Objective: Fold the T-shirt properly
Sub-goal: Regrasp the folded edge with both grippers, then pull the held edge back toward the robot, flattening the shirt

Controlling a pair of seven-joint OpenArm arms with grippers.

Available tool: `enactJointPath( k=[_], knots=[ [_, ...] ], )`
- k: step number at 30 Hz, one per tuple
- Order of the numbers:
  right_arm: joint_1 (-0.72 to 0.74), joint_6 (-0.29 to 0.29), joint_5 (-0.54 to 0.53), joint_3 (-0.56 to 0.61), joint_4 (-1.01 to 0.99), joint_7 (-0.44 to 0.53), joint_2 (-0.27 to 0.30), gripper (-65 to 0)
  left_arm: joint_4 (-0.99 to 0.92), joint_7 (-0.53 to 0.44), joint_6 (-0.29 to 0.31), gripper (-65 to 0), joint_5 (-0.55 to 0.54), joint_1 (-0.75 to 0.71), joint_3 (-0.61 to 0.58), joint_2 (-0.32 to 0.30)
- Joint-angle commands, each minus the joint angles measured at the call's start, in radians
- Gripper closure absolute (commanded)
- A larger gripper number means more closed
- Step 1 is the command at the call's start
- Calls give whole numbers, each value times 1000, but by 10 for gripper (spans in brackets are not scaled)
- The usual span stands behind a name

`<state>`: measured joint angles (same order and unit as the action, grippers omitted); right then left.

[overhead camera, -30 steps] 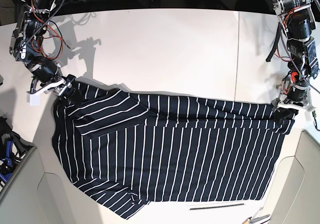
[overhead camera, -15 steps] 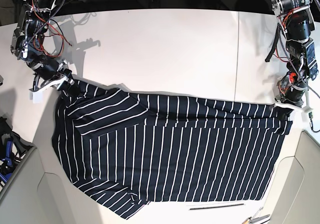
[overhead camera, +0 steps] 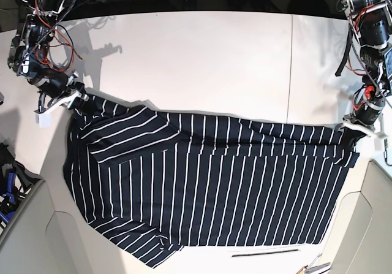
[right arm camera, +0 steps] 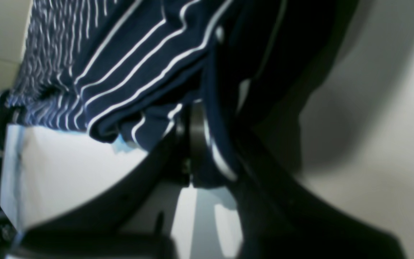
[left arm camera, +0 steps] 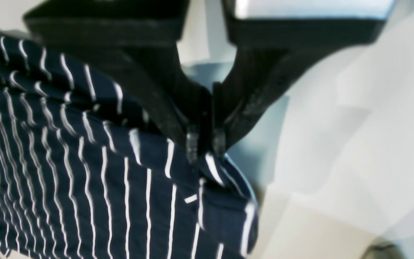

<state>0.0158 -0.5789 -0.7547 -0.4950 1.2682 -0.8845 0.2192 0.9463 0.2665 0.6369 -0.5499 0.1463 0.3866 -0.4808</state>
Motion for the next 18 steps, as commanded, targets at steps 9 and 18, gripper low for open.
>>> enactJointPath(
  k=[9, 18],
  knots=[
    [-12, -13, -126, -4, 34, -71, 108, 0, 185, 38, 61, 0, -113, -170, 64, -18],
    [-73, -24, -178, -7, 34, -110, 154, 0, 356, 53, 61, 0, -150, -383, 114, -8]
  ],
)
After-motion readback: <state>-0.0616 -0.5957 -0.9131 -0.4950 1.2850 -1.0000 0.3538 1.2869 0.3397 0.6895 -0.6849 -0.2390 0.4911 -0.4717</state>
